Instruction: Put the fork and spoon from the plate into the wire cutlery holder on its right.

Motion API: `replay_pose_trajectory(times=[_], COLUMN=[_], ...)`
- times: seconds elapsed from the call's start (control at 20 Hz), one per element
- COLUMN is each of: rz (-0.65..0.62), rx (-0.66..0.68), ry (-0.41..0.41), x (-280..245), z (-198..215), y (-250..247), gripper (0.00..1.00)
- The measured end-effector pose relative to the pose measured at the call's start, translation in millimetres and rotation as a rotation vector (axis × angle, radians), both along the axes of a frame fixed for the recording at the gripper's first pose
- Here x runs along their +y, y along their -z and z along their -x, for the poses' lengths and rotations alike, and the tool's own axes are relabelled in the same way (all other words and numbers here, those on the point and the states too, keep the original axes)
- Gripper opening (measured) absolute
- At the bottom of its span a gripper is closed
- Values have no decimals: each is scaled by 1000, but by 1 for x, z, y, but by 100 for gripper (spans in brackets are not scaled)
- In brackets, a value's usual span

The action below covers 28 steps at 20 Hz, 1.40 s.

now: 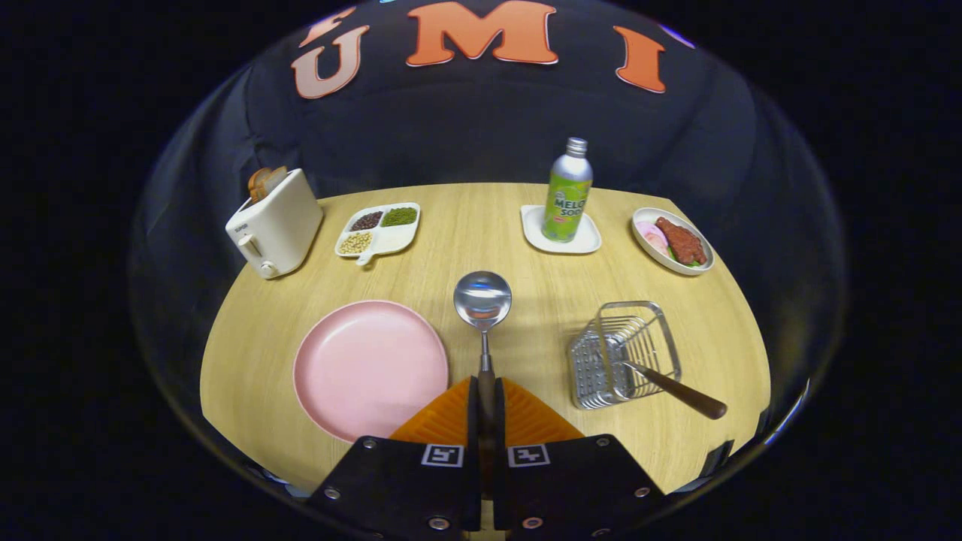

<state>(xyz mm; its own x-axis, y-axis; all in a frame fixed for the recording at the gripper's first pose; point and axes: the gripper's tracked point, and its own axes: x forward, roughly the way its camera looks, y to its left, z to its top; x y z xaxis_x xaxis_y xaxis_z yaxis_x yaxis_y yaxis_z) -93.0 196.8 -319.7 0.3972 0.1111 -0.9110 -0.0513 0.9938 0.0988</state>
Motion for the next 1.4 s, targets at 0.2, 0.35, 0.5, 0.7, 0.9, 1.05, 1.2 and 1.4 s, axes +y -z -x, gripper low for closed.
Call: replay_pose_trajectory(times=[0.2,0.35,0.5,0.7,0.9,1.05,1.2,1.4], rz=[53,65,89,119,136,151,188,162], rx=[18,45,71,106,157,194,237,319], ry=[37,63,47,9,-52,-87,-143,-132], x=[-46,-70,-88,-104,-109,-111,-116,-113], z=[3,7,11,9,6,4,2,2], y=[-9,-14,-18,-16,-10,-7,-4,1], gripper=[7,7,7,7,7,7,7,7])
